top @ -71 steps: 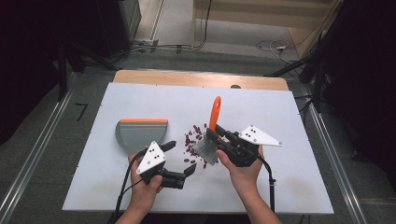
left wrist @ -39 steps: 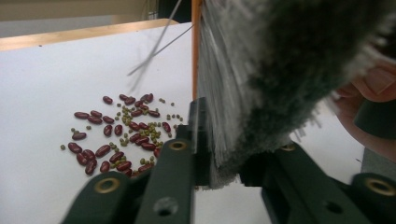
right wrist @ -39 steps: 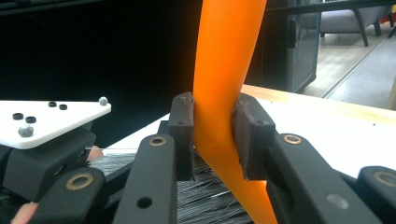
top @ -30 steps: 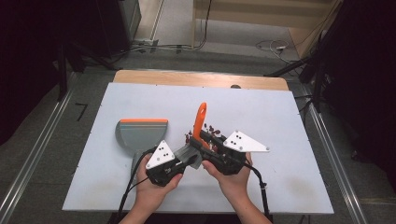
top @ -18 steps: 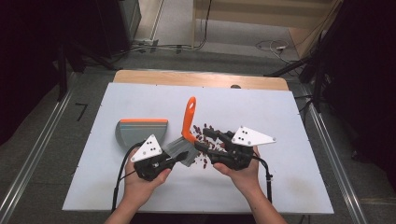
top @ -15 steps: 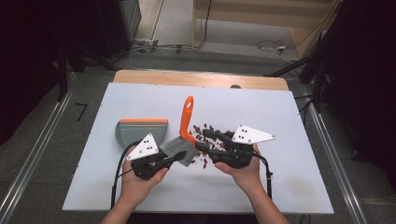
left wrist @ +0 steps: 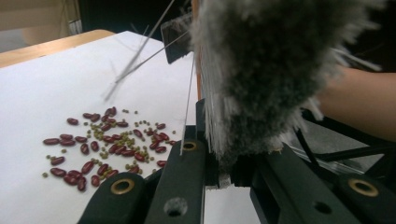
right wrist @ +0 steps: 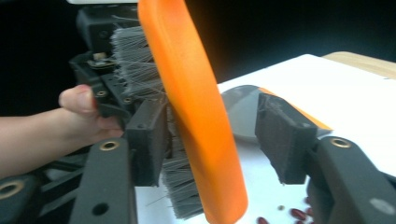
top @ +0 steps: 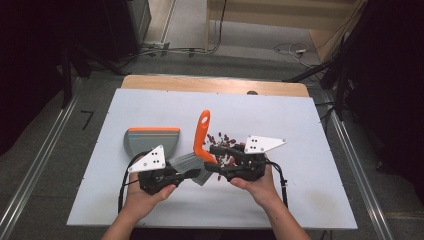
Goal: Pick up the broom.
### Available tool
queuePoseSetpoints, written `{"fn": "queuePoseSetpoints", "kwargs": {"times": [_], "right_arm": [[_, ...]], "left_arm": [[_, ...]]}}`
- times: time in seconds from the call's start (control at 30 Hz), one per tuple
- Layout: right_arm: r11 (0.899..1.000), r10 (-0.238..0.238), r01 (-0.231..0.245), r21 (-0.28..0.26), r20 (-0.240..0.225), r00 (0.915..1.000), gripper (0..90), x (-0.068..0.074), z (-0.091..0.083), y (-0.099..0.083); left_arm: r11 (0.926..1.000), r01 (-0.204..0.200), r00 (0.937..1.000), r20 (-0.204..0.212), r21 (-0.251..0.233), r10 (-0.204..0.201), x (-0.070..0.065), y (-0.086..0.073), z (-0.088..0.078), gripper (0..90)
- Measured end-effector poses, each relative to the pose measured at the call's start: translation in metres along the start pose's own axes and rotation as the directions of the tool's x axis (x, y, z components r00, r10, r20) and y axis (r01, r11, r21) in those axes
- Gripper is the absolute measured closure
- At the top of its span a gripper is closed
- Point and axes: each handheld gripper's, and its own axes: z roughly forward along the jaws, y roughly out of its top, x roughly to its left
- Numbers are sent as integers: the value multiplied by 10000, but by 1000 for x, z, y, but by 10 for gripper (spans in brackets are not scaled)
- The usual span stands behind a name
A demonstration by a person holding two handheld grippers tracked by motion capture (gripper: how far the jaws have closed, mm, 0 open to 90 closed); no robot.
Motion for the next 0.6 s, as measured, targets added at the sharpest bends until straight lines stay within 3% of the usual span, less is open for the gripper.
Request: {"fn": "queuePoseSetpoints", "kwargs": {"times": [0.07, 0.33, 0.5, 0.6], "right_arm": [[10000, 14, -16, -43, -343, 9994, 472, 0, 1, -1], [9999, -39, 27, -117, -964, 9953, 565, 1, 5, -4], [9988, 415, -444, -205, -1267, 9911, 628, -3, 4, -6], [9988, 427, -455, -158, -1453, 9885, 655, -3, 4, -7]], "left_arm": [[10000, -11, 10000, 79, 41, 10, -1, 0, 1, 857], [9999, 61, 9992, 389, 115, -65, -1, -1, 4, 857], [9996, 275, 9975, 649, 61, -278, 1, -3, 4, 857], [9996, 268, 9968, 754, 132, -278, 2, -3, 3, 857]]}}
